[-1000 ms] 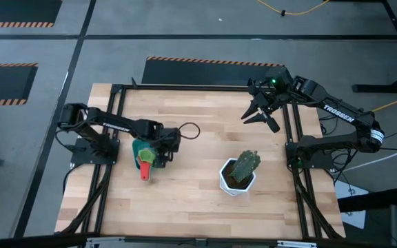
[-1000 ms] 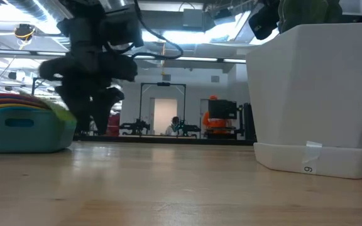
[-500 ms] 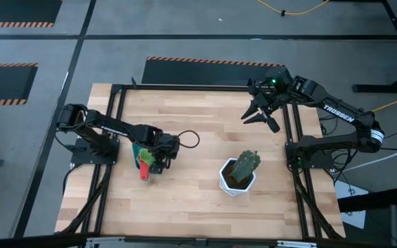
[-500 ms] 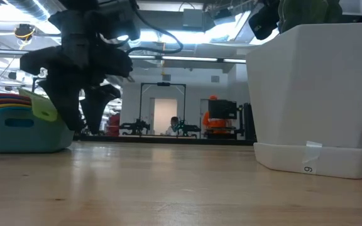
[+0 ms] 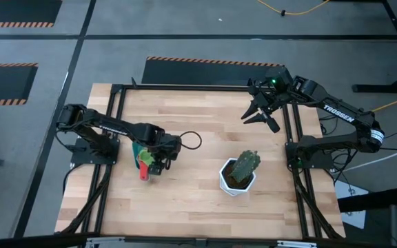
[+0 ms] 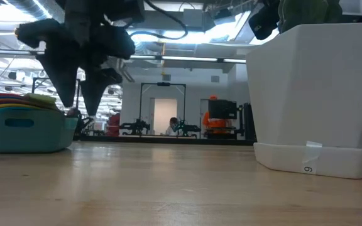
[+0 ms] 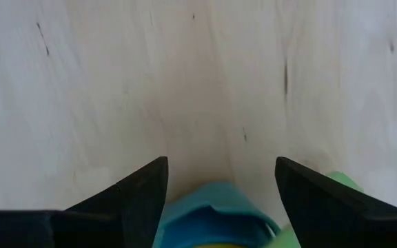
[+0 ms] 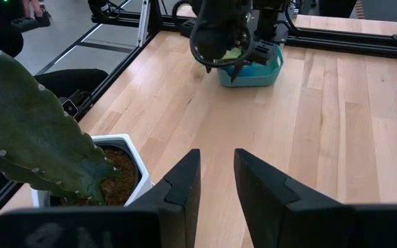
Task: Nest measuring cups in basket
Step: Adjust the green measuring cup
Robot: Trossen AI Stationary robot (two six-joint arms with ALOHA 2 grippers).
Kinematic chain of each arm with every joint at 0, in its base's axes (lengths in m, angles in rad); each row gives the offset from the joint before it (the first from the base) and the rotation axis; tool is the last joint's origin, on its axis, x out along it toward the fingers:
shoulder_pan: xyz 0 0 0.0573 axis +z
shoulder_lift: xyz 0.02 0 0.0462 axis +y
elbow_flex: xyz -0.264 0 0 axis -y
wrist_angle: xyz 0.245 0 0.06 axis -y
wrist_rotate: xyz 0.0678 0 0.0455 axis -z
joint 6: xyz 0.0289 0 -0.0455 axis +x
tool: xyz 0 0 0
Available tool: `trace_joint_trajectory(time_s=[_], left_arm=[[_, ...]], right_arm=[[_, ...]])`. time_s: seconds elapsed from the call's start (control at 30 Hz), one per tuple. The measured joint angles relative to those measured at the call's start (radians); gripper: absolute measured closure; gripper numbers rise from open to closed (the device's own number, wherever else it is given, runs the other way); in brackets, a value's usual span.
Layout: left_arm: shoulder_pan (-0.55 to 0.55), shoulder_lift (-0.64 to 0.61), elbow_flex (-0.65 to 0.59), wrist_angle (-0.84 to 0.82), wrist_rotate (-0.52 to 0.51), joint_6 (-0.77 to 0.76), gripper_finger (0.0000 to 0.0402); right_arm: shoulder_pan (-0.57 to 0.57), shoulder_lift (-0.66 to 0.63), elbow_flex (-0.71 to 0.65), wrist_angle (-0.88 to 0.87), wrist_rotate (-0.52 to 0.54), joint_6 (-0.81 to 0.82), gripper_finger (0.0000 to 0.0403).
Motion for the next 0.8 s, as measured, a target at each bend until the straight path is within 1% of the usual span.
trace_joint_trajectory(time_s=[0.13,0.37,0.47,0.63,0.8], left_arm=[[-0.013,0.0,0.032,-0.047,-0.019,0.001,0.014],[-0.021,0.0,0.091,-0.036,-0.13,0.05,0.014],[-0.022,0.0,0.095,-0.036,-0.157,0.079,0.014],[-0.022,0.009,0.095,-0.041,-0.158,0.112,0.014],[-0.024,0.009,0.095,-0.04,-0.157,0.113,0.014]], right_arm=[[0.0,0.0,0.0,0.0,0.0,0.0,0.0308],[0.0,0.0,0.0,0.0,0.0,0.0,0.0308],[0.0,0.0,0.0,0.0,0.0,0.0,0.0308],[0.0,0.0,0.0,-0.012,-0.001,0.0,0.0308],[0.0,0.0,0.0,-0.014,-0.001,0.0,0.0308]])
